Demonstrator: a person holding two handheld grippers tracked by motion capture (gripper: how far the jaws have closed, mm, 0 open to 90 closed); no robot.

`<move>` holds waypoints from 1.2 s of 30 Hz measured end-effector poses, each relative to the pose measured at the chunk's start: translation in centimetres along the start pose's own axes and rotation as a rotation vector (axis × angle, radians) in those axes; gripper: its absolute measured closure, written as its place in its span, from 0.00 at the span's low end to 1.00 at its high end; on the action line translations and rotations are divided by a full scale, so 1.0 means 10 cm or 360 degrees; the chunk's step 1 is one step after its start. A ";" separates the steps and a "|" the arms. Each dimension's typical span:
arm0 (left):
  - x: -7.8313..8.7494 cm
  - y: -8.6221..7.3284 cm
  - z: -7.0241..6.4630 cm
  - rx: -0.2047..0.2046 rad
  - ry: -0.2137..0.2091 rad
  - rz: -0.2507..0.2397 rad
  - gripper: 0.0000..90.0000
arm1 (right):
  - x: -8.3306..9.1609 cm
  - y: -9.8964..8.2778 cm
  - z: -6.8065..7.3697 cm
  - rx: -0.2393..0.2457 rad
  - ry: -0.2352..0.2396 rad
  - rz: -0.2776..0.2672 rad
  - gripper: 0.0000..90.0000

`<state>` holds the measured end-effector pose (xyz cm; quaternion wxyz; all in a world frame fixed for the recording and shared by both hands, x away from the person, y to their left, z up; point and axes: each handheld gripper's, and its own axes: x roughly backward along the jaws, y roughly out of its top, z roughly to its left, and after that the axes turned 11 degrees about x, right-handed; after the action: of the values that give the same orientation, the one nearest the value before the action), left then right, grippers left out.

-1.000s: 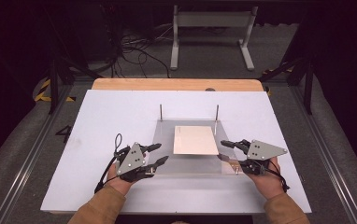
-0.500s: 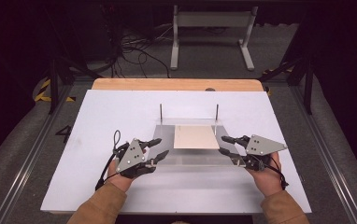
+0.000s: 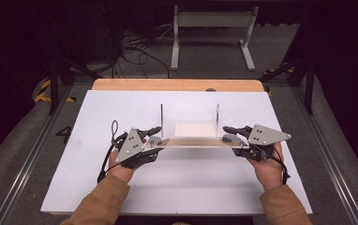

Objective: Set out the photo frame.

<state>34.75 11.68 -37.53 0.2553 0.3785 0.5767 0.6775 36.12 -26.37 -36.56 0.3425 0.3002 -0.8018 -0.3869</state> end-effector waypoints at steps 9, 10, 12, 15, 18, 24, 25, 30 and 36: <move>0.05 0.14 -0.05 -0.0083 0.0042 -0.0020 0.59 | 0.06 0.14 -0.02 0.0006 0.0025 0.0015 0.71; 0.06 0.15 -0.07 -0.0089 0.0040 -0.0026 0.59 | 0.07 0.15 -0.01 0.0008 0.0031 0.0014 0.72; 0.09 0.18 -0.10 -0.0102 0.0039 -0.0032 0.59 | 0.10 0.17 0.00 0.0007 0.0049 0.0013 0.72; 0.16 0.22 -0.15 -0.0120 0.0015 -0.0049 0.61 | 0.17 0.22 0.02 -0.0010 0.0085 0.0010 0.73; 0.24 0.28 -0.19 -0.0129 -0.0014 -0.0056 0.61 | 0.23 0.28 0.05 -0.0032 0.0129 0.0011 0.75; 0.41 0.37 -0.28 -0.0112 -0.0070 -0.0027 0.62 | 0.37 0.47 0.15 -0.0069 0.0206 0.0063 0.77; 0.44 0.38 -0.29 -0.0110 -0.0082 -0.0019 0.62 | 0.39 0.51 0.18 -0.0070 0.0217 0.0074 0.78; 0.56 0.45 -0.35 -0.0100 -0.0106 0.0004 0.63 | 0.46 0.63 0.24 -0.0091 0.0247 0.0094 0.78; 0.78 0.55 -0.45 -0.0061 -0.0160 0.0035 0.66 | 0.57 0.83 0.33 -0.0119 0.0329 0.0118 0.79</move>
<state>27.11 14.00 -30.70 0.2837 0.4136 0.5459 0.6712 28.40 -24.92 -29.43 0.4482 0.2957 -0.7579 -0.3706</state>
